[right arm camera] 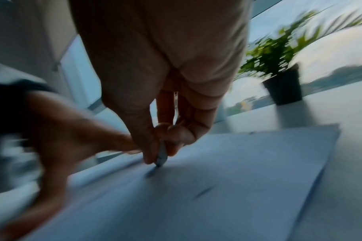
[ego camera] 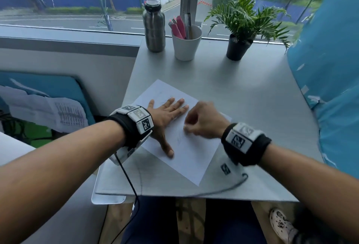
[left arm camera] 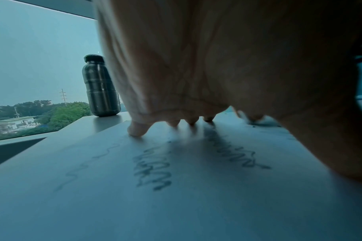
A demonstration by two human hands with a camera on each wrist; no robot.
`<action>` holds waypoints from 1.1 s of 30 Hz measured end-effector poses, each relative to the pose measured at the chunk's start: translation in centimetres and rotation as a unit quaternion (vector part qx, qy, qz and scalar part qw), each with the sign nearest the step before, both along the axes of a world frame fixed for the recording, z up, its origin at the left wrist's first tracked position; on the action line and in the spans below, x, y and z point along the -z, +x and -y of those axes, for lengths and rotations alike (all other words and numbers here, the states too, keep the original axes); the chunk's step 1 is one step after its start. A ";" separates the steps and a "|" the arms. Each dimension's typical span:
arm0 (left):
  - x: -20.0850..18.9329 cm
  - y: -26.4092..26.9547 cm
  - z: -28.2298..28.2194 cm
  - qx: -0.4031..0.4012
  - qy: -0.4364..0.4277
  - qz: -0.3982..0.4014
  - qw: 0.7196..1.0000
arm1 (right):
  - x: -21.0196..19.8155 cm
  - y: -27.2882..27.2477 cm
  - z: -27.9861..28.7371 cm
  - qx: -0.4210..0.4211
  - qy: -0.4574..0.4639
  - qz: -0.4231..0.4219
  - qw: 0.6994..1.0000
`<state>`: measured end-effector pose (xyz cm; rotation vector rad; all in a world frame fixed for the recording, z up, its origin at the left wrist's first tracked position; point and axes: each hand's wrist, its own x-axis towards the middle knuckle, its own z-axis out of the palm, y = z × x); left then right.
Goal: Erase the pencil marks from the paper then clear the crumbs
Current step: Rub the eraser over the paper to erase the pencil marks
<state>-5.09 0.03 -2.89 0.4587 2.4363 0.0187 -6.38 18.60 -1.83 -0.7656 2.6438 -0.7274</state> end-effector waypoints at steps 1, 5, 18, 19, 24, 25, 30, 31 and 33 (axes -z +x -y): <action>0.2 -0.1 0.0 0.003 -0.003 -0.001 1.000 | -0.1 1.4 0.2 -0.038 0.008 0.021 0.999; 0.0 -0.3 0.1 0.005 -0.003 -0.002 1.000 | -0.6 -2.0 -0.1 0.013 -0.002 0.021 1.000; 0.1 -0.3 0.1 0.012 0.000 0.000 1.000 | -0.6 -4.4 -1.0 0.071 -0.007 0.011 0.997; 0.1 -0.3 0.2 0.011 0.000 -0.002 1.000 | -0.3 -4.1 -0.8 0.074 -0.009 0.008 0.997; 0.4 -0.4 0.3 0.013 -0.001 -0.005 1.000 | -0.4 1.0 0.2 -0.028 0.015 0.065 0.997; 0.3 -0.4 0.3 0.011 -0.001 -0.004 1.000 | -0.5 0.0 0.1 -0.012 0.013 0.065 0.998; 0.4 -0.3 0.1 0.008 0.003 -0.007 1.000 | -0.1 -3.5 -0.4 0.098 -0.016 -0.003 0.995; 0.5 -0.3 0.1 0.008 0.001 -0.007 1.000 | 0.0 -2.2 0.0 0.083 -0.019 0.003 0.996; 0.5 -0.3 0.1 0.008 -0.002 -0.007 1.000 | 0.0 1.0 0.6 0.018 -0.005 0.032 0.999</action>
